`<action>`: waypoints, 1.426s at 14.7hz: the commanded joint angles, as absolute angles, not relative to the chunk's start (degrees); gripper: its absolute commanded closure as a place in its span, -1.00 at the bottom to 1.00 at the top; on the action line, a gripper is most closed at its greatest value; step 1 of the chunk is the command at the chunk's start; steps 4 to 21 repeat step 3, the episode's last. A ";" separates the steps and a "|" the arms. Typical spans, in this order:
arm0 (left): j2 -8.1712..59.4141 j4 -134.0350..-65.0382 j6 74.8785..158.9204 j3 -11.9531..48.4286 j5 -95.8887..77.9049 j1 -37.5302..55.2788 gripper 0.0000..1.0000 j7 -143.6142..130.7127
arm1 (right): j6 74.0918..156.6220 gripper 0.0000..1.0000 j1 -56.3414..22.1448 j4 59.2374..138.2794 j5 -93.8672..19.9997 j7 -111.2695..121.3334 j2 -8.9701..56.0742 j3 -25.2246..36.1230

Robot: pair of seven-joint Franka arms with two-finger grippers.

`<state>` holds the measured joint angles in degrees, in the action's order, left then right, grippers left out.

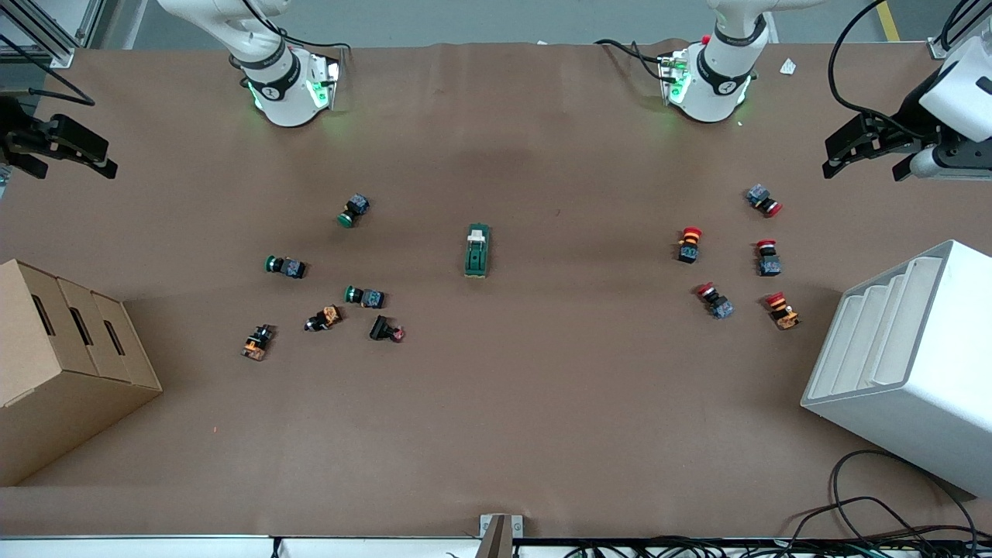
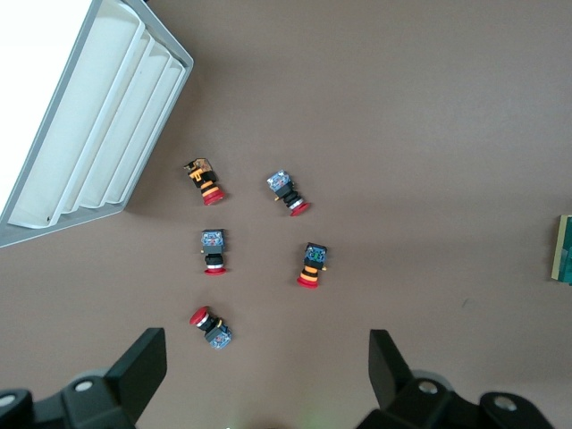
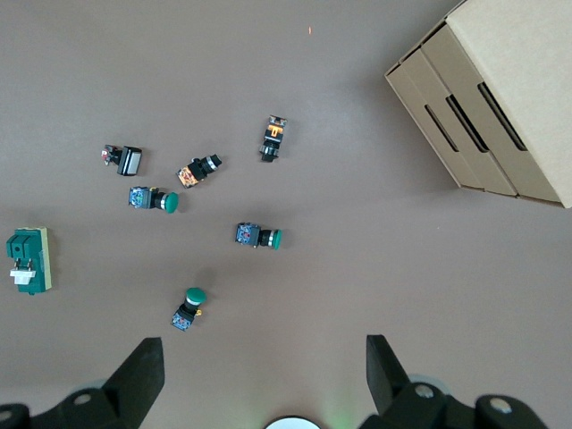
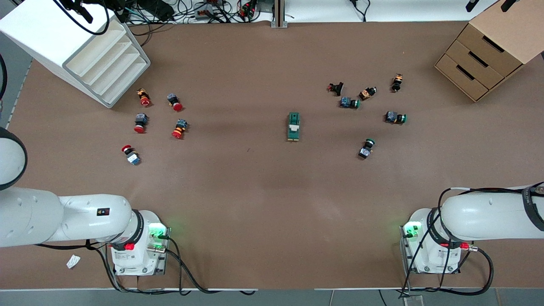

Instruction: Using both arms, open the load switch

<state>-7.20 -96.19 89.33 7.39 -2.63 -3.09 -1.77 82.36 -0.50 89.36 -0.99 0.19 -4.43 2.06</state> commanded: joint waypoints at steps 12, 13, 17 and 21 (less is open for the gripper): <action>-6.59 -95.01 87.89 7.82 -1.58 -3.43 -1.00 -1.93 | 82.79 -1.00 -1.67 91.14 -1.41 0.53 -6.06 2.37; -6.59 -95.01 87.89 7.82 -1.58 -3.43 -1.00 -1.93 | 82.79 -1.00 -1.67 91.14 -1.41 0.53 -6.06 2.37; -6.59 -95.01 87.89 7.82 -1.58 -3.43 -1.00 -1.93 | 82.79 -1.00 -1.67 91.14 -1.41 0.53 -6.06 2.37; -6.59 -95.01 87.89 7.82 -1.58 -3.43 -1.00 -1.93 | 82.79 -1.00 -1.67 91.14 -1.41 0.53 -6.06 2.37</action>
